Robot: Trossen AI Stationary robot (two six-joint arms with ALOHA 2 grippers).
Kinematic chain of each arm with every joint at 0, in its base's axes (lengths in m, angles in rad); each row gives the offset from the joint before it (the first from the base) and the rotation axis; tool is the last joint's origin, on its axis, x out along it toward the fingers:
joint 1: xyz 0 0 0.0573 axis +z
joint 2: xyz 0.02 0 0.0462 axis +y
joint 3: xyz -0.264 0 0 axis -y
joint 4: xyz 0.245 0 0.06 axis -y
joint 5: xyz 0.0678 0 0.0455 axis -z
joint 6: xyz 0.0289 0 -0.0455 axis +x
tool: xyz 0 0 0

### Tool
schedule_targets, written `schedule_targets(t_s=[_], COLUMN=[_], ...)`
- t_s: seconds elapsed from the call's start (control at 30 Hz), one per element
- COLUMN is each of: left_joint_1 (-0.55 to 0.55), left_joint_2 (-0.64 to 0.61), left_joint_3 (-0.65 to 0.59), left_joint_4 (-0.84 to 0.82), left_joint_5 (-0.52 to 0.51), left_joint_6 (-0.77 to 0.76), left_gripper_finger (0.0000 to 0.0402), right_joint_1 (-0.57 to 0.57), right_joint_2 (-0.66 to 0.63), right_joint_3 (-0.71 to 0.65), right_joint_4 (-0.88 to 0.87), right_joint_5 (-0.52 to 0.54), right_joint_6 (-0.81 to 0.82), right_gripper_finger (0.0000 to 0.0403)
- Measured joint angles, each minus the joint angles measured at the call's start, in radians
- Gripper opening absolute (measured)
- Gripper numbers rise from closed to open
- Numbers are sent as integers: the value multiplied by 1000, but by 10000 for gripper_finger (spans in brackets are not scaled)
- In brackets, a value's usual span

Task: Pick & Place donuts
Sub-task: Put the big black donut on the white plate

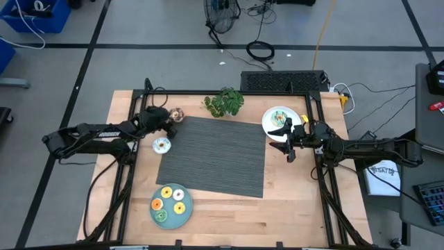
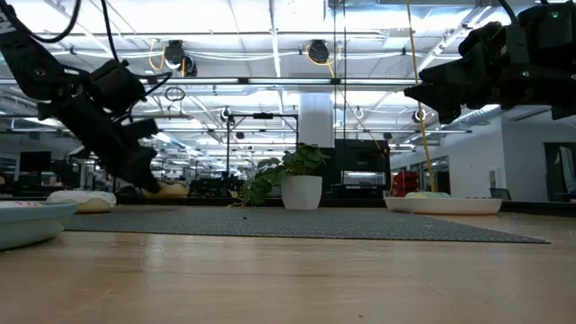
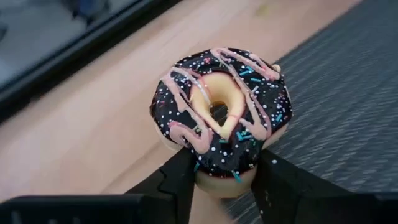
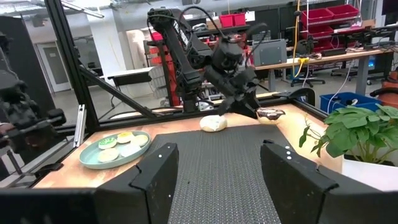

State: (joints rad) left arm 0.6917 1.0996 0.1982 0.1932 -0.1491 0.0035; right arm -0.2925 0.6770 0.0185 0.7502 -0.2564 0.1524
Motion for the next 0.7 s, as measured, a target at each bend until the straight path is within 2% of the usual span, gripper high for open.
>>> schedule_targets(t_s=[0.2,0.43,0.7], left_joint_1=[-162,-405,-661], left_joint_2=[-29,-73,5], left_joint_3=[10,97,268], left_joint_4=[71,72,76], left_joint_5=[-2,-20,-167], left_joint_6=[40,19,74], left_gripper_finger=[118,97,90], right_joint_1=[0,0,76], right_joint_2=[1,1,42], right_joint_3=[0,0,0], right_joint_4=[-65,-66,73], right_joint_5=[-2,-3,1], right_joint_6=[0,44,45], right_gripper_finger=[212,212,212])
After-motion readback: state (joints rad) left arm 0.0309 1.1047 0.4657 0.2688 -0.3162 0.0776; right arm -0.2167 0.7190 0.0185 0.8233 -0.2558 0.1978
